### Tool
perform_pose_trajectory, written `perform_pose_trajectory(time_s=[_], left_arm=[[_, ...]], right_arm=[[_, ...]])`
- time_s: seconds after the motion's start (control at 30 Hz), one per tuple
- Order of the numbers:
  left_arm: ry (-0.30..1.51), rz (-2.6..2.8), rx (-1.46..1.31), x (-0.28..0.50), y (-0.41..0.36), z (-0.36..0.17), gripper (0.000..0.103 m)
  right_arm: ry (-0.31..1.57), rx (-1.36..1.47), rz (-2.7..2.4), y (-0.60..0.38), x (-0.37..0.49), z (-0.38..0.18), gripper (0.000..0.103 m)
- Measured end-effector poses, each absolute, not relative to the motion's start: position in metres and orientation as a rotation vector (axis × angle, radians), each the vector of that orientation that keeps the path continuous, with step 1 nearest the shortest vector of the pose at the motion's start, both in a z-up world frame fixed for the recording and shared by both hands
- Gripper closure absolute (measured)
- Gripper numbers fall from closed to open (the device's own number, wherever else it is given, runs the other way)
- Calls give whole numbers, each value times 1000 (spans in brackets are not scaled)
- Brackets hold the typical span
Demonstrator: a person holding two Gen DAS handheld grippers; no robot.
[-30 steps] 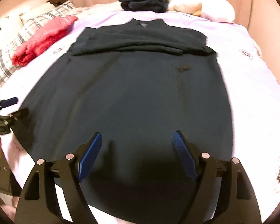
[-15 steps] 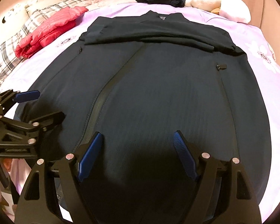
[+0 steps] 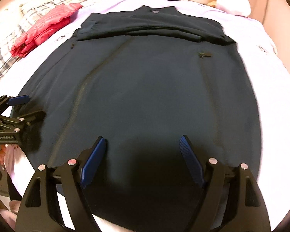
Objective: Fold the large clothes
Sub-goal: 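Move both tools, open, to the jacket hem, then close both tools on the ribbed jacket hem, one at each side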
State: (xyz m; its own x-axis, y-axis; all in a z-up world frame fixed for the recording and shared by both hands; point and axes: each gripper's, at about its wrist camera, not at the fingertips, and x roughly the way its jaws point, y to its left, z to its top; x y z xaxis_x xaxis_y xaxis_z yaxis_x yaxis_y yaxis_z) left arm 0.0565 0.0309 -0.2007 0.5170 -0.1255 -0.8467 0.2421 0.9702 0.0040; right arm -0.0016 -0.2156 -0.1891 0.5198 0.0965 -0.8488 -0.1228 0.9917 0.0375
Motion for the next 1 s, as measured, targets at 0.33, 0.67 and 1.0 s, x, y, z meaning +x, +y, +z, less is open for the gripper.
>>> perform_pose_trajectory(time_s=[0.33, 0.67, 1.0], left_arm=[[958, -151, 98, 109, 29, -179, 2], [1075, -65, 38, 184, 33, -209, 2], [1011, 14, 11, 130, 102, -202, 2]], right_arm=[[914, 72, 50, -243, 44, -169, 24], [965, 56, 20, -230, 129, -198, 24], [950, 94, -76, -297, 62, -193, 21]])
